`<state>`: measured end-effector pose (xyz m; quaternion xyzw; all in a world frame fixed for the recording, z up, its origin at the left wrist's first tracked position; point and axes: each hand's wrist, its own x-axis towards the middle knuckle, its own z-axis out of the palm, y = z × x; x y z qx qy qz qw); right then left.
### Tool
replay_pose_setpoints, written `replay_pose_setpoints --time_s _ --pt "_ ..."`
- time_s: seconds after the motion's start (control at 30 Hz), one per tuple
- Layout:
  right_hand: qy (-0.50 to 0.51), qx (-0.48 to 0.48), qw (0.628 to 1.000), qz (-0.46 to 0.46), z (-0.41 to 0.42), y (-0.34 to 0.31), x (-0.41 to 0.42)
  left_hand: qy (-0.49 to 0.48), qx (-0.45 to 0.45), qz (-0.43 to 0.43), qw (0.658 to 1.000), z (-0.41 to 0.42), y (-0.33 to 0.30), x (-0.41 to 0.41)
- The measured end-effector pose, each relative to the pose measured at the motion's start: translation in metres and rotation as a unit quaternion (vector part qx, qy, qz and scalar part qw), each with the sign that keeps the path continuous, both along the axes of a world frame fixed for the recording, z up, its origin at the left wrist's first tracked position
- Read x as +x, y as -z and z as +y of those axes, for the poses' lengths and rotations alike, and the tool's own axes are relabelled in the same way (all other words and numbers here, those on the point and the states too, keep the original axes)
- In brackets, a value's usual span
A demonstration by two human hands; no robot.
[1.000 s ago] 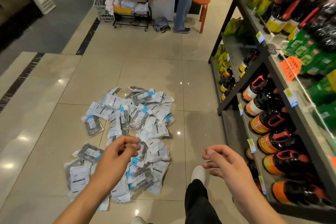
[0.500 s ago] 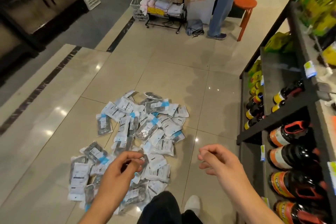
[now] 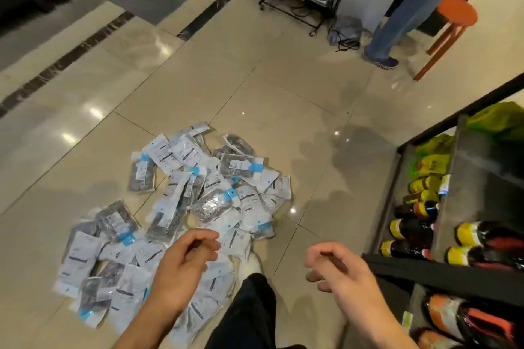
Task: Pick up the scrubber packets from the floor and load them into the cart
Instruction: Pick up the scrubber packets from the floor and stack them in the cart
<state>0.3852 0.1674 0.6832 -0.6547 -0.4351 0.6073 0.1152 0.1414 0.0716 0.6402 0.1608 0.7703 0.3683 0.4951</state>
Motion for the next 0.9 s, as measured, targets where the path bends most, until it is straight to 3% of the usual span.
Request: replay_pose_setpoints --time_s 0.23,0.4,0.53,0.73,0.9 --pt "-0.093 -0.034 0.995 0.004 0.117 0.06 -0.057 -0.038 -0.013 0.013 0.999 0.103 0.036 -0.044" --pt "-0.182 -0.046 0.982 -0.001 0.191 0.152 -0.103 -0.068 -0.036 0.042 0.996 0.143 0.116 -0.071" --pt "-0.297 -0.031 0.954 -0.009 0.242 0.253 -0.138 -0.057 -0.09 0.077 0.991 0.157 0.222 -0.092" --pt "-0.423 0.076 0.902 -0.04 0.306 0.432 -0.203 0.184 -0.161 0.2 0.949 0.188 0.412 -0.137" --pt "-0.54 0.192 0.815 -0.089 0.34 0.584 -0.269 0.229 -0.185 0.256 0.921 0.215 0.556 -0.154"
